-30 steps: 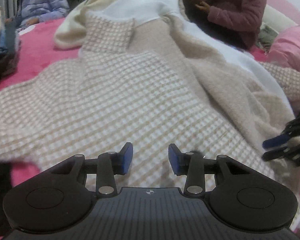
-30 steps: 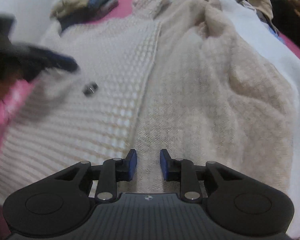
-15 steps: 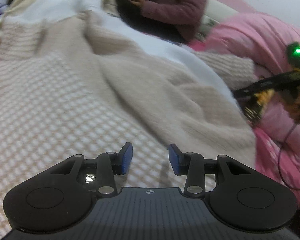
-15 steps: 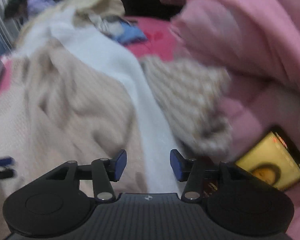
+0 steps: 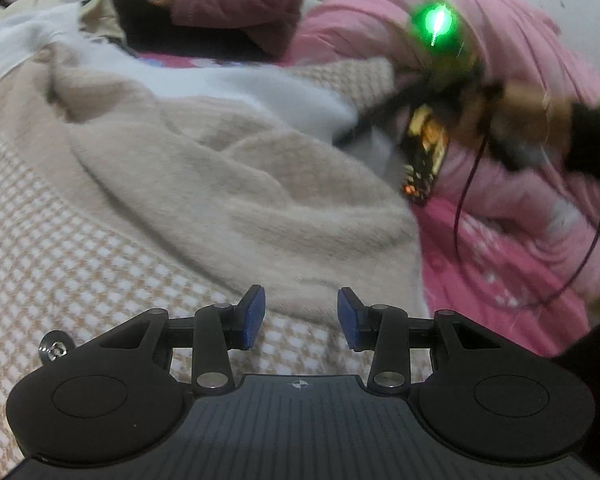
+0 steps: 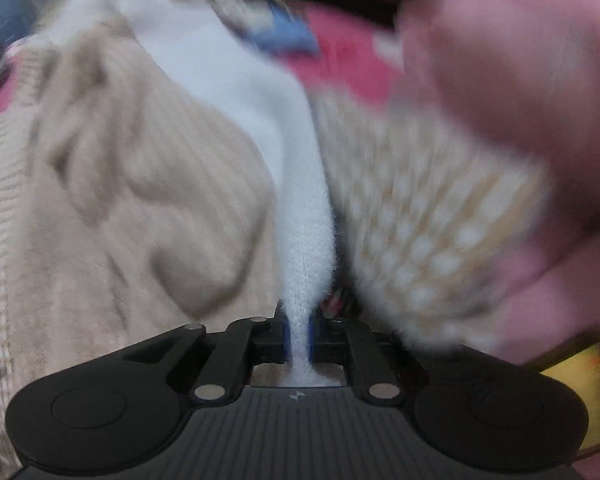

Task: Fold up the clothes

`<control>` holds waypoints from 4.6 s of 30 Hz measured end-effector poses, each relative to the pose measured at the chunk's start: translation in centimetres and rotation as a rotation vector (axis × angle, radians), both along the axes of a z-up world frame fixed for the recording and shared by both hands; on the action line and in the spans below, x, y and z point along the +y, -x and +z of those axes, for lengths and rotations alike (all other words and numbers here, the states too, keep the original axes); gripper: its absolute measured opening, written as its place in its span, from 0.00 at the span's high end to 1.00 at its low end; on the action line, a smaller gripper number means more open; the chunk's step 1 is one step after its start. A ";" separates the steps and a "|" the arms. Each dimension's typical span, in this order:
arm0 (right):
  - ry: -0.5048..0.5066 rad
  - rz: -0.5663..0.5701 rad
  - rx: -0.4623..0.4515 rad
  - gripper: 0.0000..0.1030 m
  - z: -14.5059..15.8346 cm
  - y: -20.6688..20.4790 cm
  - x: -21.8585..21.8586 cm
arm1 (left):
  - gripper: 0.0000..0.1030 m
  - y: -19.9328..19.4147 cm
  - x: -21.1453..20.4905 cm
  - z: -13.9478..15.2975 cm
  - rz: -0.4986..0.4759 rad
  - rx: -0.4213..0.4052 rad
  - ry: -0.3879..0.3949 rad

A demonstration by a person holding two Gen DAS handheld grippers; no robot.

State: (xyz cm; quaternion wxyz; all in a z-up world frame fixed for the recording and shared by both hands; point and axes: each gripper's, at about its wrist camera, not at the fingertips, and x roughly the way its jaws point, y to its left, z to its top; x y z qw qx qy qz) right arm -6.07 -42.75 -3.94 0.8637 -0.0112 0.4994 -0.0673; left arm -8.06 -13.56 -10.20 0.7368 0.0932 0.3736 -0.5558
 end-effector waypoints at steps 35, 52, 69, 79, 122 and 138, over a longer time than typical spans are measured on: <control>-0.181 1.105 -0.006 0.82 6.6 7.0 22.0 | 0.54 -8.3 17.5 0.3 0.732 0.403 0.157; -0.608 0.105 0.166 0.54 -3.3 10.8 6.0 | 0.44 -5.5 14.8 -1.8 0.538 0.379 -0.004; -0.709 0.066 -0.245 0.38 2.2 -12.7 5.2 | 0.45 -5.3 11.2 -1.4 0.581 0.247 -0.047; -0.498 0.078 -0.390 0.39 0.5 -24.6 10.4 | 0.69 -6.2 11.1 -1.8 0.552 0.270 0.034; -0.448 0.057 -0.094 0.32 1.5 0.9 -0.8 | 0.56 -6.0 14.3 -4.9 0.530 0.759 0.180; -0.145 0.253 -0.052 0.36 -6.4 14.0 2.9 | 0.91 -2.5 9.4 -2.7 0.503 0.989 0.299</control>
